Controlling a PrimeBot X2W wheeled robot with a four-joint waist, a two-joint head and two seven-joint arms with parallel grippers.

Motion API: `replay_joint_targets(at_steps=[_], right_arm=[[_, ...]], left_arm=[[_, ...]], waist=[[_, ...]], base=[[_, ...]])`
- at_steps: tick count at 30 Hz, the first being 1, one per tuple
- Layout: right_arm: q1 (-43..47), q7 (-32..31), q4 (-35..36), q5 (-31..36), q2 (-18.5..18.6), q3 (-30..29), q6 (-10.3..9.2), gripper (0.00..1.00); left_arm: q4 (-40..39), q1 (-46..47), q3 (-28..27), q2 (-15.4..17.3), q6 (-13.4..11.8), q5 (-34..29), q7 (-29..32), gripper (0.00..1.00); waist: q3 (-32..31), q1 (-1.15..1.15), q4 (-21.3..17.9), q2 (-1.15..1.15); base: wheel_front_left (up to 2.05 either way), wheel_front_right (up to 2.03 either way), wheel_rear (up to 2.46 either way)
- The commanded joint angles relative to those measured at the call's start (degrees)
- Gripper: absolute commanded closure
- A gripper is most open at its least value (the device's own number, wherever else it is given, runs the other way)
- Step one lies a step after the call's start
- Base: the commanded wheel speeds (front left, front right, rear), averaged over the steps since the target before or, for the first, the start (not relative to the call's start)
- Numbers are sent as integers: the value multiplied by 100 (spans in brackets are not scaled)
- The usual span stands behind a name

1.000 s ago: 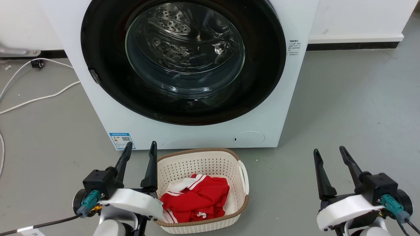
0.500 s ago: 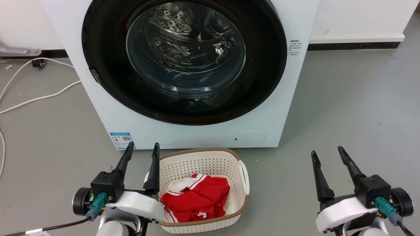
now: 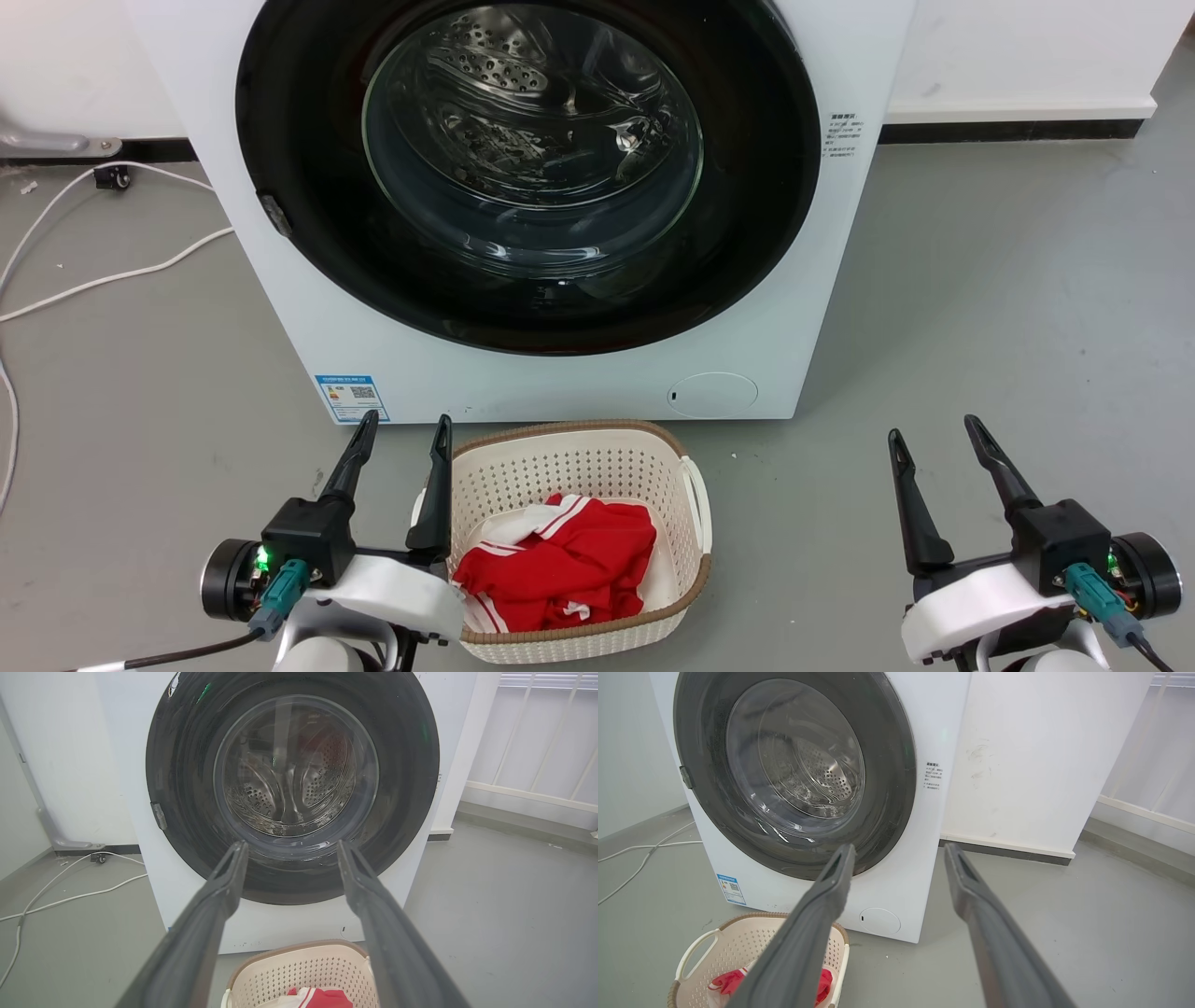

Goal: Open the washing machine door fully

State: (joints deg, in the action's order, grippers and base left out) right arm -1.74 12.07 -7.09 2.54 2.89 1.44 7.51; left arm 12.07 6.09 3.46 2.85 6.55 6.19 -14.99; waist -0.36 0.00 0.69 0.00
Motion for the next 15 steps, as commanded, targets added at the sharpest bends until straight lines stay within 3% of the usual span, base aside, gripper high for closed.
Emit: replay_joint_targets(at_steps=[1, 12, 13, 14, 15], right_arm=[[63, 24, 1, -32, -3, -15, -4, 0], [52, 33, -28, -106, -3, -16, -4, 0], [51, 24, -35, -130, -3, -8, -3, 4], [52, 18, -42, -157, -3, -6, -4, 56], [52, 18, -42, -157, -3, -6, -4, 56]], left_arm=[[-18, -48, -16, 5, -6, -38, -24, 0], [-20, -33, -36, 6, 4, -56, -24, 0], [-18, -30, -39, 6, 5, -57, -24, 0], [-18, -31, -41, 6, 5, -59, -24, 0], [-18, -31, -41, 6, 5, -59, -24, 0]], waist=[[2, 0, 1, 0], [29, 0, -19, 0], [30, 0, -21, 0], [29, 0, -23, 0], [29, 0, -23, 0]], base=[[0, 0, 0], [0, 0, 0], [0, 0, 0], [0, 0, 0], [0, 0, 0]])
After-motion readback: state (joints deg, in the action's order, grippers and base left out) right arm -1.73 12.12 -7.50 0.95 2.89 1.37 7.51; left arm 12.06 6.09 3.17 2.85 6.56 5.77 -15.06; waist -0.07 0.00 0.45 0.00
